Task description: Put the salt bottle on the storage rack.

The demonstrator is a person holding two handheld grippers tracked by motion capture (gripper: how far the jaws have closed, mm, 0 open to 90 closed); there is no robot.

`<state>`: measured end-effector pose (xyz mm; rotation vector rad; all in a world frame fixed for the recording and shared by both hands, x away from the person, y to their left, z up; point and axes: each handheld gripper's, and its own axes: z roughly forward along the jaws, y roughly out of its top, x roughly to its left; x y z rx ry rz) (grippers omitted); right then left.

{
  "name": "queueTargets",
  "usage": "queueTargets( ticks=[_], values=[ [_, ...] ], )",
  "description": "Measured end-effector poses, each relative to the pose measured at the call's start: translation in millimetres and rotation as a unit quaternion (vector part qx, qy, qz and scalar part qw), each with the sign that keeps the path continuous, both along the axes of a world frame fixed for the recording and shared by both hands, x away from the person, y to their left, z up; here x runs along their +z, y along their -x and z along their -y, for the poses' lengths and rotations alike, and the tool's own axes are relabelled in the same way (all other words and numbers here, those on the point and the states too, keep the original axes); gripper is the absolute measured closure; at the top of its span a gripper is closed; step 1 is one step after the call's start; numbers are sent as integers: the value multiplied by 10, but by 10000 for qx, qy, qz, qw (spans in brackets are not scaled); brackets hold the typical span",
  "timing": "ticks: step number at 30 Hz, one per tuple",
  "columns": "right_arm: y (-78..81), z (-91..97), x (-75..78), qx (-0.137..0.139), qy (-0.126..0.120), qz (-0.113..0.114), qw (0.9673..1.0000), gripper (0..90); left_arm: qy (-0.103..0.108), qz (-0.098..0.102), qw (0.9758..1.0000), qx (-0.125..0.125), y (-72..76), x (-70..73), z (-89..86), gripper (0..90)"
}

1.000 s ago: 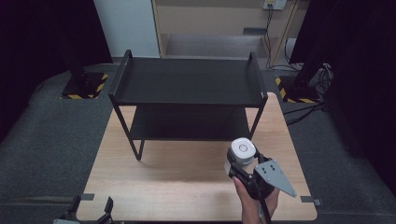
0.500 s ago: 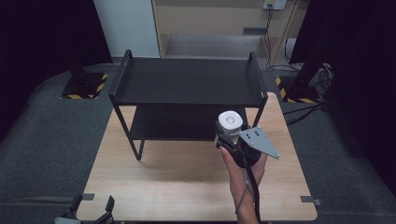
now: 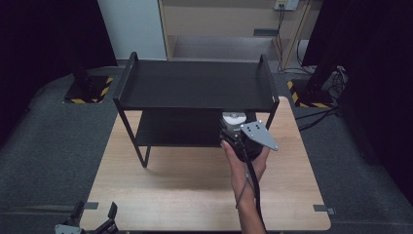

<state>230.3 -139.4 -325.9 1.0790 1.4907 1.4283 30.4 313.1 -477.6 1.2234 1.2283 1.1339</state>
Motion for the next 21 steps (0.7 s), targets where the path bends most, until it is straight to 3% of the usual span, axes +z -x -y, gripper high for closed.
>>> queueTargets(
  ticks=[21],
  values=[
    [-384, -225, -137, -250, 48, -85, 9996, 316, 41, -28, 10000, 61, -25, -11, -35, 28]
  ],
)
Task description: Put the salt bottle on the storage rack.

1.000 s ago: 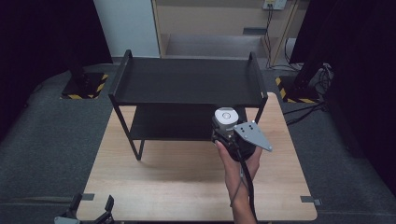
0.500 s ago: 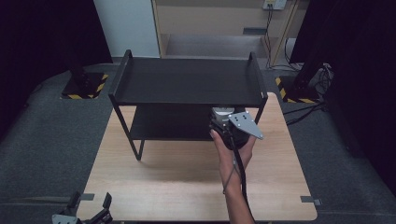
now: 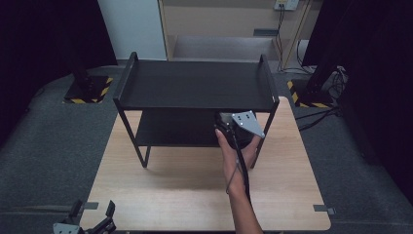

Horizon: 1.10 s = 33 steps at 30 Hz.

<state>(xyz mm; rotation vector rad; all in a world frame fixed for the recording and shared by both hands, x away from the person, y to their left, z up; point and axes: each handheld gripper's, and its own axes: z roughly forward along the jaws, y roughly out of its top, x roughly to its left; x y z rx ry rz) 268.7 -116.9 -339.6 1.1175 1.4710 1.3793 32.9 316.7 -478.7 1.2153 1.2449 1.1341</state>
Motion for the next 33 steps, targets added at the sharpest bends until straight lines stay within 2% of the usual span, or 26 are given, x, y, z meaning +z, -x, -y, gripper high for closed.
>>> queueTargets(
  ticks=[10, 26, 27, 28, 30, 33],
  values=[
    [-31, -37, -49, -78, 19, -1, 10000, 314, 34, 5, 10000, 7, 1, -16, -10, 28],
    [-39, -1, -130, -17, -31, -30, 10000, 302, 36, 3, 10000, -80, -13, -7, 3, 28],
    [-30, -6, -137, -38, -24, 1, 10000, 291, 31, 13, 10000, -69, -10, -8, 3, 28],
    [-24, -20, -154, -80, -11, 74, 9999, 227, 35, 4, 10000, -59, -6, -3, -5, 28],
    [-18, -18, -163, -94, -40, 111, 9999, 180, 35, 8, 10000, -43, -3, -4, -4, 28],
    [2, -19, -173, -118, -16, 162, 9998, 155, 32, 3, 10000, -43, -1, -4, -4, 28]
  ],
)
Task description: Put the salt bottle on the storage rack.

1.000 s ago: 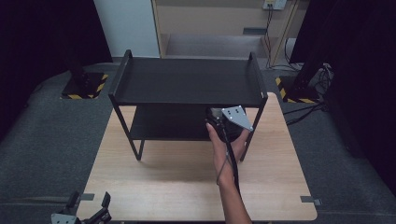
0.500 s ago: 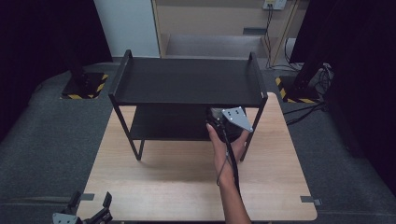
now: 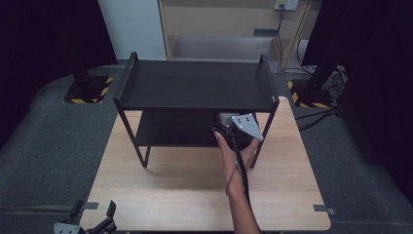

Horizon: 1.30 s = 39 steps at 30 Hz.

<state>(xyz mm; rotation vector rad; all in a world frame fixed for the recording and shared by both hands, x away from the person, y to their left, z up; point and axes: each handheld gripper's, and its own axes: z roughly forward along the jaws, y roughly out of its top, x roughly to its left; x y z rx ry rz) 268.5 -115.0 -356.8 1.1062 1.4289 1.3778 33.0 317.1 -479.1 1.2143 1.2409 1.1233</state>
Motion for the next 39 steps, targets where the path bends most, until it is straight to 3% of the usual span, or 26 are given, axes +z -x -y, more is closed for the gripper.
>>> queueTargets(
  ticks=[11, 17, 28, 39],
  values=[
    [135, -31, -29, -100, 30, 166, 9998, 71, -21, 10, 10000, -43, 6, 7, 17, 28],
    [289, -62, -59, -134, 55, 241, 9996, 55, -29, -1, 10000, -59, 6, 6, 19, 28],
    [678, 61, -225, 97, -35, 388, 9992, 33, -26, 31, 10000, -79, 21, 12, 29, 28],
    [1070, 224, -462, 57, -76, 300, 9995, 28, -60, 2, 9999, -121, 9, 9, 48, 28]
  ],
)
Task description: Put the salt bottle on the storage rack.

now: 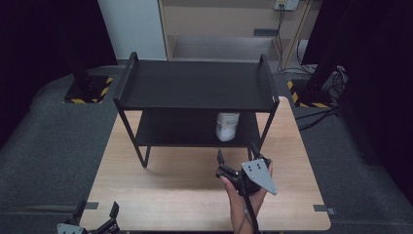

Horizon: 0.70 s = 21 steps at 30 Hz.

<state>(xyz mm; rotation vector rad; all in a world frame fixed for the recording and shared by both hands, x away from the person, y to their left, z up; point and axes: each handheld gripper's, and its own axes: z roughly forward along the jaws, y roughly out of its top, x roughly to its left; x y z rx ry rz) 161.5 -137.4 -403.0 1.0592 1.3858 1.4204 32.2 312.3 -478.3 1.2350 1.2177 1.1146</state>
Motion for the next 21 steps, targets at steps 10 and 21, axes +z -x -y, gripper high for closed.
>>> queueTargets(
  ticks=[10, 21],
  values=[
    [322, 222, -337, -125, -166, -99, 9997, 24, -50, -20, 10000, -63, -48, 9, 16, 29],
    [555, 620, -631, -408, -216, -191, 9987, 29, -92, -34, 9999, -42, -90, 19, 28, 28]
  ],
)
